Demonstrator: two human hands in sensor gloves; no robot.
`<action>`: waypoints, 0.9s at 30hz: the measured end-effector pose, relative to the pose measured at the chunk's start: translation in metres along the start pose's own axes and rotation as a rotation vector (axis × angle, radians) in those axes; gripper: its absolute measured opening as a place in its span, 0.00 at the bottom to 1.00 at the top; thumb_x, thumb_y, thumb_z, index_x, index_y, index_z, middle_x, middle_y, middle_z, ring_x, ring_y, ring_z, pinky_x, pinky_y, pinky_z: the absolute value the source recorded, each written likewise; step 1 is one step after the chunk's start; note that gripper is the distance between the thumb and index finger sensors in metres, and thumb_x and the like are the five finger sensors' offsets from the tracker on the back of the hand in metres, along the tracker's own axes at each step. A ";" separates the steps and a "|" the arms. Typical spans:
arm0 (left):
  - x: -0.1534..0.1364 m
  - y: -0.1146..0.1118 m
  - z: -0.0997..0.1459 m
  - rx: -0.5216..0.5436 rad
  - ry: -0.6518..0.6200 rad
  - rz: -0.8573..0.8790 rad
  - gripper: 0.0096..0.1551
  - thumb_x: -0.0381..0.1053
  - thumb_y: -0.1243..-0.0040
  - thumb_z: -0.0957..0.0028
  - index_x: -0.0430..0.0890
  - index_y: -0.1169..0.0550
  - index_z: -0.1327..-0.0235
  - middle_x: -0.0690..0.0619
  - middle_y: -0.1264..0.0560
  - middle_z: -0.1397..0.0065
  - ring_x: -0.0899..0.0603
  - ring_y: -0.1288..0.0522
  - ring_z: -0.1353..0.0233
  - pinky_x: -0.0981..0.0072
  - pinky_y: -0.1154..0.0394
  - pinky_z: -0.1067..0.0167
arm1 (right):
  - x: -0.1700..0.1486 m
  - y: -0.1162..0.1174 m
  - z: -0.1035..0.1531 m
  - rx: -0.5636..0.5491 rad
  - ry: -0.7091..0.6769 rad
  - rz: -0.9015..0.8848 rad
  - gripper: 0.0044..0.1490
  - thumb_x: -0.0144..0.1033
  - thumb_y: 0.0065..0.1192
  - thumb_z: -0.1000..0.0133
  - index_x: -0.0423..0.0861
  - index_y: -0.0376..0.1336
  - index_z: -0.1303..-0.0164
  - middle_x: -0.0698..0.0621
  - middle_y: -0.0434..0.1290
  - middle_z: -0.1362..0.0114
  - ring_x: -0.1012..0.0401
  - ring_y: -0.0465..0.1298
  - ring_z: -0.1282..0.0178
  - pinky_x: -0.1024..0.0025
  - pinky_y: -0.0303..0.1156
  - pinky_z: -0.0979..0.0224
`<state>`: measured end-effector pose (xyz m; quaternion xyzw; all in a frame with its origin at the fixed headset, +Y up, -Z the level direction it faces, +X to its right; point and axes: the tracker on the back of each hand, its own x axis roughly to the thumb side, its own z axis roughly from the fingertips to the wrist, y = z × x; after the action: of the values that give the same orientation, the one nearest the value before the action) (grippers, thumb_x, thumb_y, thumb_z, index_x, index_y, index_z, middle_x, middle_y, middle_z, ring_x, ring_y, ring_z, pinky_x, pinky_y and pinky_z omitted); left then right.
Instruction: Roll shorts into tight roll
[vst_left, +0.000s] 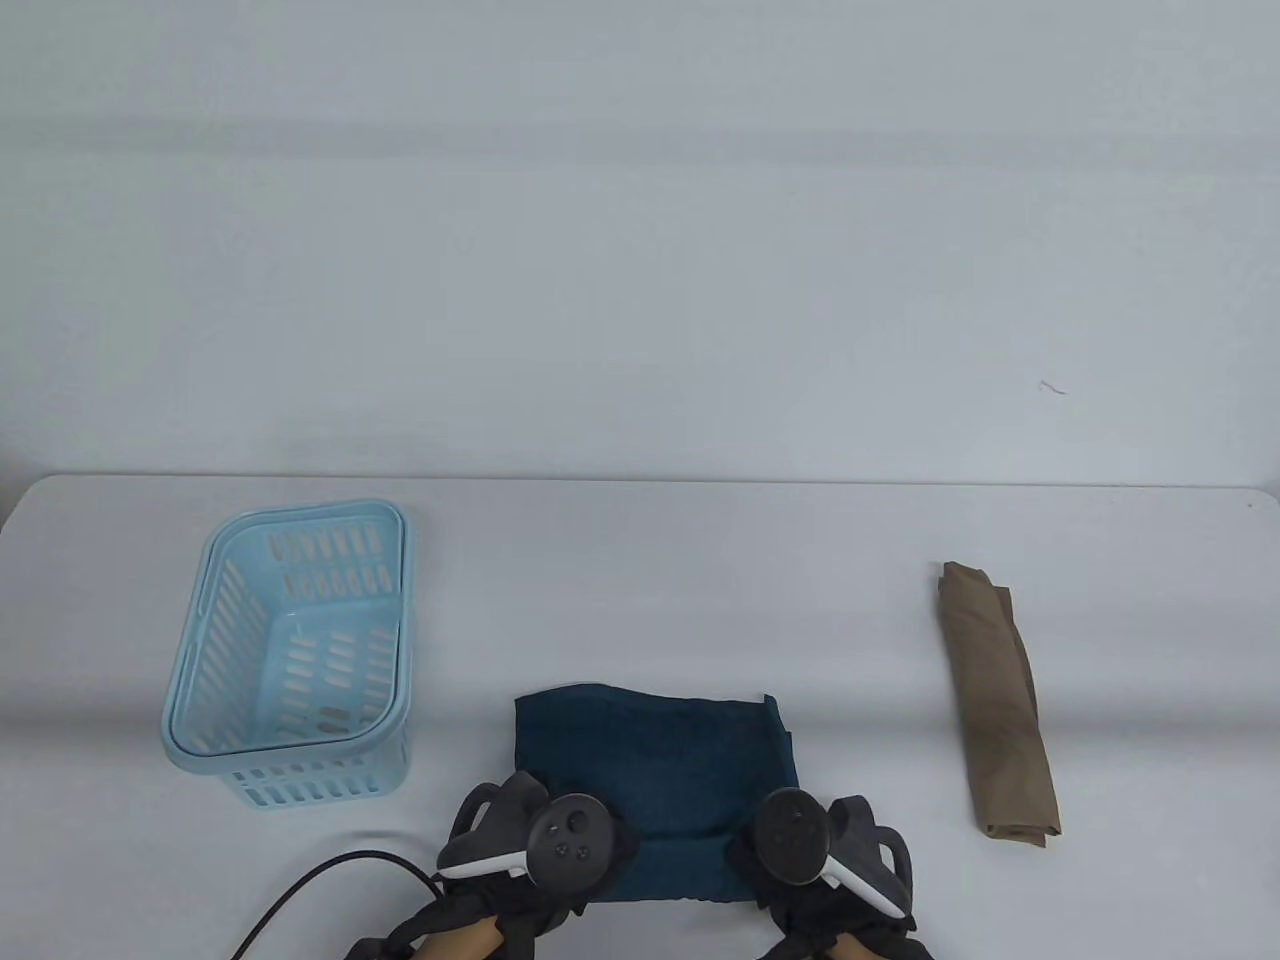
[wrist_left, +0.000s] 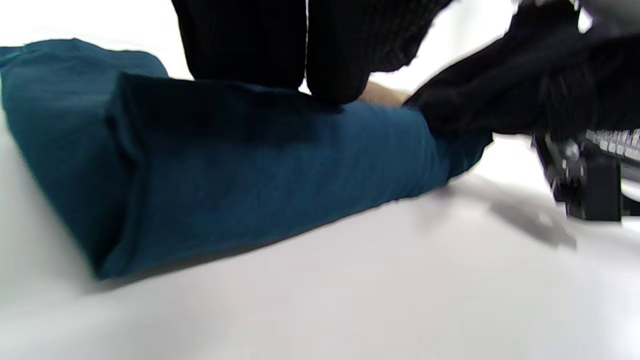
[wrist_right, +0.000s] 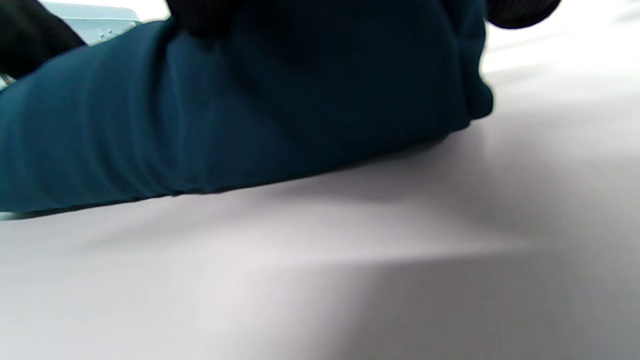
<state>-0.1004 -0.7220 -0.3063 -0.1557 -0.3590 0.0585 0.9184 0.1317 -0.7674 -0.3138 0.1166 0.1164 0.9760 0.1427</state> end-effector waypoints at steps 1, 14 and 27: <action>0.001 -0.002 -0.001 -0.008 0.015 -0.042 0.25 0.47 0.44 0.43 0.43 0.25 0.34 0.34 0.35 0.20 0.28 0.34 0.23 0.17 0.54 0.35 | 0.001 -0.003 0.003 -0.029 -0.010 0.003 0.35 0.47 0.46 0.43 0.42 0.63 0.30 0.41 0.68 0.28 0.44 0.67 0.31 0.30 0.49 0.25; -0.009 -0.034 -0.019 -0.100 0.094 -0.173 0.42 0.49 0.44 0.43 0.36 0.44 0.19 0.31 0.44 0.17 0.25 0.40 0.21 0.18 0.54 0.34 | 0.007 0.007 0.003 0.057 -0.098 0.235 0.46 0.46 0.56 0.46 0.44 0.46 0.20 0.41 0.50 0.17 0.42 0.51 0.19 0.29 0.39 0.24; -0.021 -0.026 -0.016 0.026 0.090 -0.043 0.35 0.45 0.47 0.46 0.38 0.34 0.24 0.36 0.27 0.25 0.34 0.23 0.30 0.24 0.42 0.32 | -0.004 -0.003 -0.002 0.048 -0.059 0.041 0.33 0.38 0.51 0.44 0.45 0.57 0.26 0.44 0.65 0.23 0.47 0.65 0.25 0.29 0.45 0.24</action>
<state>-0.1050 -0.7552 -0.3229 -0.1384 -0.3198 0.0366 0.9366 0.1360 -0.7659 -0.3179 0.1508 0.1330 0.9718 0.1233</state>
